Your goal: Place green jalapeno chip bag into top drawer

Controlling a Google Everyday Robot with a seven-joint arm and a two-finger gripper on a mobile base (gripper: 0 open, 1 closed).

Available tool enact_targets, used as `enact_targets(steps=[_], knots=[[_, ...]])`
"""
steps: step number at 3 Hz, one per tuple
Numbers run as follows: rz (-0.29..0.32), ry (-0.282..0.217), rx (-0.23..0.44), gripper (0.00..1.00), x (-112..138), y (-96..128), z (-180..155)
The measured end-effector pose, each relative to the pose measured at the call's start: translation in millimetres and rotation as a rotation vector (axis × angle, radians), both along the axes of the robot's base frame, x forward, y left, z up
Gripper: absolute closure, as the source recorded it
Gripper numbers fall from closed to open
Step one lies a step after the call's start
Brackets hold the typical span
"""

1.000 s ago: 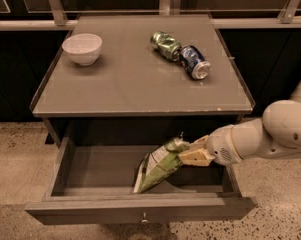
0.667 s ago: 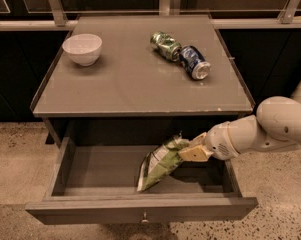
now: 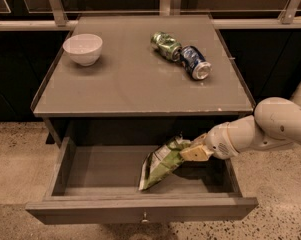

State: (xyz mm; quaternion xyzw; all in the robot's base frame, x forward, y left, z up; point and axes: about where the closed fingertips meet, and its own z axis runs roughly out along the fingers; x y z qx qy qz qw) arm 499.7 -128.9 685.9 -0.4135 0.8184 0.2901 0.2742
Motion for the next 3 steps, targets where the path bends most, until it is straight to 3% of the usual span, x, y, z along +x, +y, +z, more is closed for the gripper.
enact_targets(steps=[3], knots=[[0.0,0.0,0.0,0.12,0.0,0.1,0.0]])
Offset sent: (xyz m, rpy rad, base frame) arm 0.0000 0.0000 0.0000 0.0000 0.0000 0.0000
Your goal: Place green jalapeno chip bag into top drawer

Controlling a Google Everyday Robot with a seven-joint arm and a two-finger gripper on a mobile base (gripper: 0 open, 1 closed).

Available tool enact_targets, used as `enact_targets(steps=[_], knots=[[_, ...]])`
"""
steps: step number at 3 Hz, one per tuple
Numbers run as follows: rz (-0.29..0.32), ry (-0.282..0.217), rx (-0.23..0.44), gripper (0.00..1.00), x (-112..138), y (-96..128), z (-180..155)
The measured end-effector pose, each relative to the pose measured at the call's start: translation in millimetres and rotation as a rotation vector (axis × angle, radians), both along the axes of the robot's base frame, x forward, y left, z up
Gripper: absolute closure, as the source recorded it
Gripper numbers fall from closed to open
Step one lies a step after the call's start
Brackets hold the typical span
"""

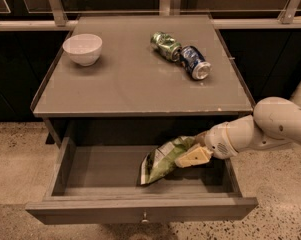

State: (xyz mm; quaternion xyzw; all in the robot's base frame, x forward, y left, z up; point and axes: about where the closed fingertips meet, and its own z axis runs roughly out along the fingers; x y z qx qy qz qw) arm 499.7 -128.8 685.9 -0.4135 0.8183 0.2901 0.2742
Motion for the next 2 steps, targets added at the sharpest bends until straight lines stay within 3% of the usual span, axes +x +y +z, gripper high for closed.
enact_targets(steps=[1,2], knots=[[0.0,0.0,0.0,0.0,0.0,0.0,0.0],[0.0,0.0,0.0,0.0,0.0,0.1,0.0]])
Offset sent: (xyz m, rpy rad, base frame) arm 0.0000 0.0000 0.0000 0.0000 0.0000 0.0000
